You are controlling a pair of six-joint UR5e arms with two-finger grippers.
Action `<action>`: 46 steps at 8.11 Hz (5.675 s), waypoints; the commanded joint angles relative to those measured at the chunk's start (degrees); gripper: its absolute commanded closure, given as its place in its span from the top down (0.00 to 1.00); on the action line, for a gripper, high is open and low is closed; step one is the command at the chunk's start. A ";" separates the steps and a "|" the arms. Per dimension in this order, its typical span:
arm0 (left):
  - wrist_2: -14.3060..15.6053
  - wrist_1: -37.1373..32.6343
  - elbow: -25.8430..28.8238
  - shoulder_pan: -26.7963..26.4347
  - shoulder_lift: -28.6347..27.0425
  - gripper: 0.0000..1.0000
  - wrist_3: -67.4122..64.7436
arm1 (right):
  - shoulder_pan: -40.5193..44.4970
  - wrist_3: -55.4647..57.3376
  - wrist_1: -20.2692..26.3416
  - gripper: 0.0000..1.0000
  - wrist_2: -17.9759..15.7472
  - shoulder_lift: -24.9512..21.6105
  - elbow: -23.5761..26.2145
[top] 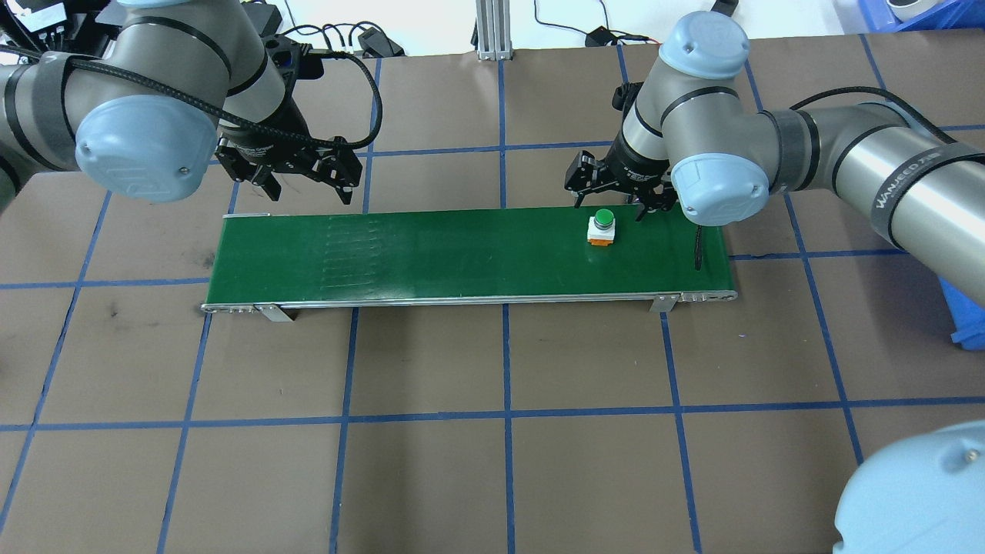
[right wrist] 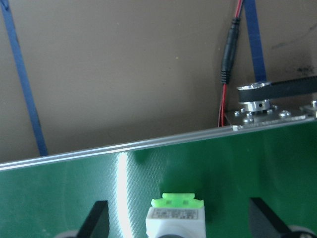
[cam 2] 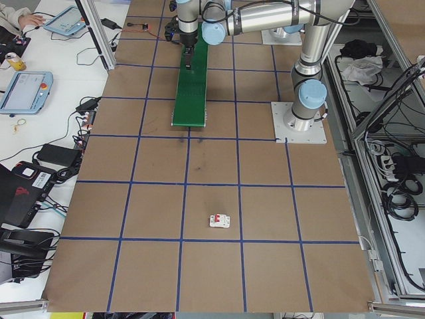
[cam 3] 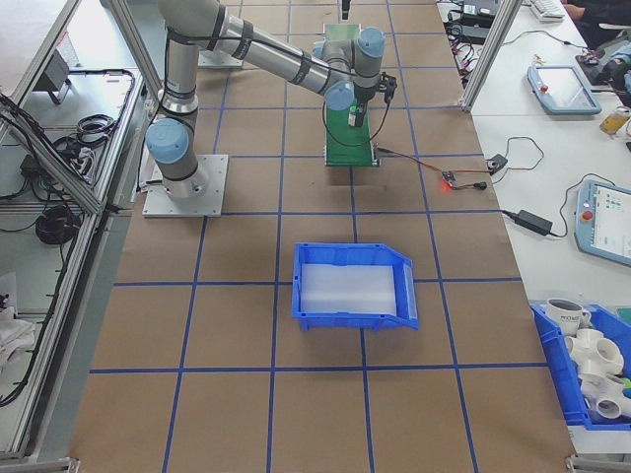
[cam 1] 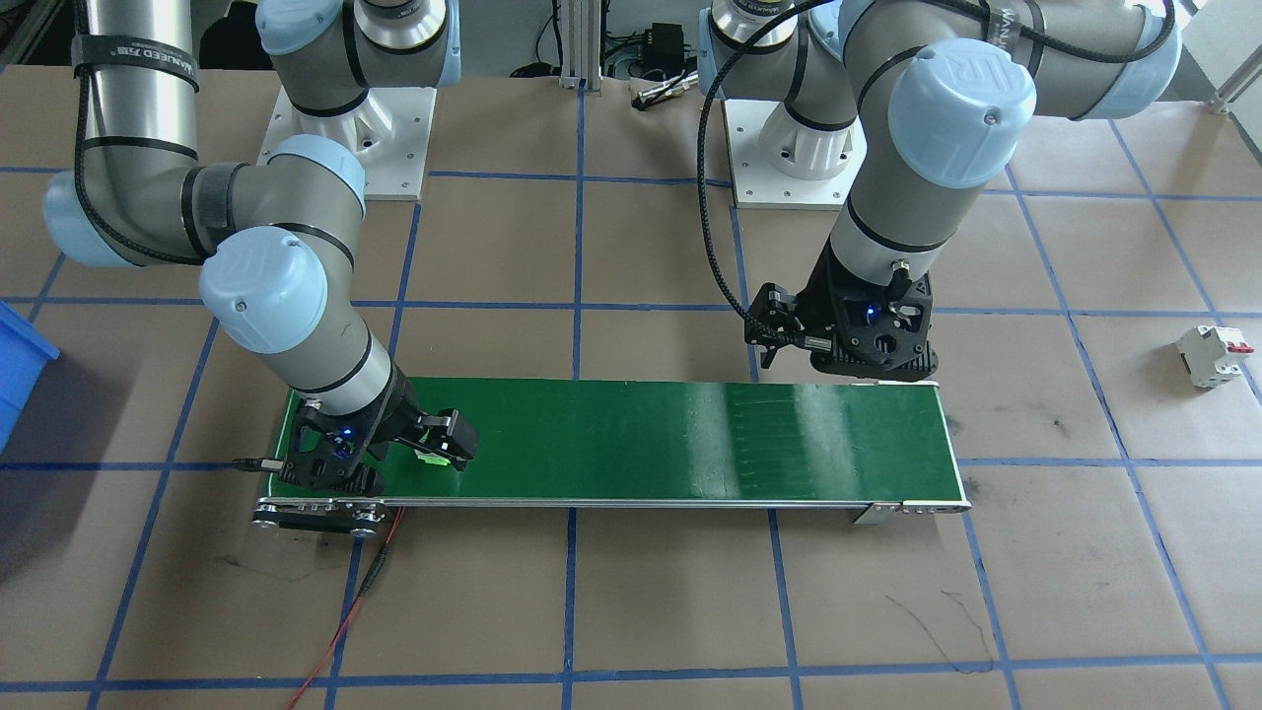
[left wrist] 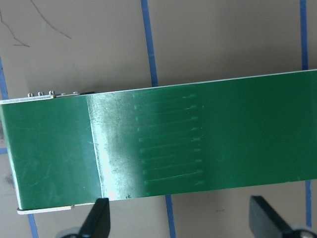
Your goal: Move button from left to right
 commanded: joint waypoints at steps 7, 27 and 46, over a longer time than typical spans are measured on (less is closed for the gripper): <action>-0.22 0.00 -0.11 0.00 -0.10 1.00 -0.23 | -6.26 -15.26 11.68 0.00 -12.43 -3.21 -5.97; -0.22 1.58 -0.11 -0.09 -0.45 1.00 -0.49 | -52.61 -97.39 2.74 0.00 -6.45 0.54 -7.92; 0.22 -2.26 0.15 -0.35 3.40 1.00 -5.59 | -19.89 -39.03 35.26 1.00 -8.29 -23.79 -10.38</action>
